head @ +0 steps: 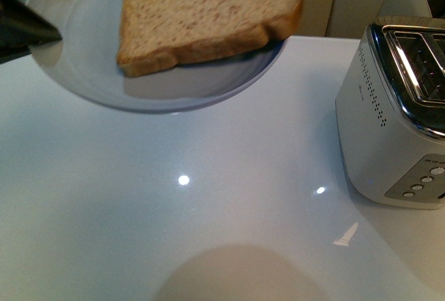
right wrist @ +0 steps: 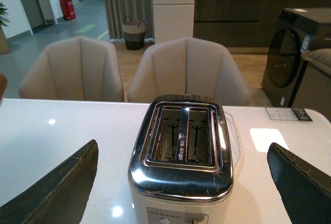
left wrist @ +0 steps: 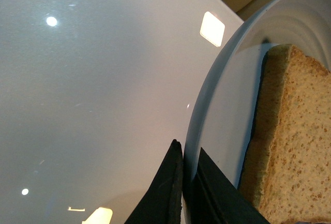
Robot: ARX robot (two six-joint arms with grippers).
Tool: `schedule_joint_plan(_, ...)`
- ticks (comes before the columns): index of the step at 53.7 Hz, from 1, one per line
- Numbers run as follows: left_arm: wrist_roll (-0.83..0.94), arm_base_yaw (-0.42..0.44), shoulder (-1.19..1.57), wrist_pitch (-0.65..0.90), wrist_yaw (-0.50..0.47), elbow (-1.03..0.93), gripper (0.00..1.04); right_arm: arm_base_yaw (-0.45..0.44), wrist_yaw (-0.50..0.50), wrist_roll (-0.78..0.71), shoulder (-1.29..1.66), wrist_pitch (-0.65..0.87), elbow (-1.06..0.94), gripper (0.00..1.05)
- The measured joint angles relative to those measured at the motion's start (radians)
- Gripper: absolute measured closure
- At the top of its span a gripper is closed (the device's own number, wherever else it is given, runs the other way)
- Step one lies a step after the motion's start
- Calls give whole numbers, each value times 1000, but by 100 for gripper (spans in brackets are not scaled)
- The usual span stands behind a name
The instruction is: Left arm holds plate, right arm toasts bread
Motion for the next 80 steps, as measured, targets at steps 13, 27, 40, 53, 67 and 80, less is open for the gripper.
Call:
schedule_joint_plan(13, -70, -163, 0, -59, -77, 64, 102, 0, 0, 0, 0, 0, 0, 9)
schedule_joint_plan(27, -129, -290, 3, -85, -122, 108, 102, 0, 0, 0, 0, 0, 0, 9)
schedule_joint_plan(40, -136, -309, 8, -92, -132, 112, 102, 0, 0, 0, 0, 0, 0, 9)
schedule_joint_plan(53, -139, -309, 8, -92, -132, 112, 102, 0, 0, 0, 0, 0, 0, 9)
schedule_joint_plan(67, -139, -309, 9, -92, -134, 112, 102, -82, -100, 5, 156, -162, 43, 9)
schedule_joint_plan(80, -140, -310, 10, -92, -132, 112, 102, -225, -161, 16, 283, -22, 50, 9)
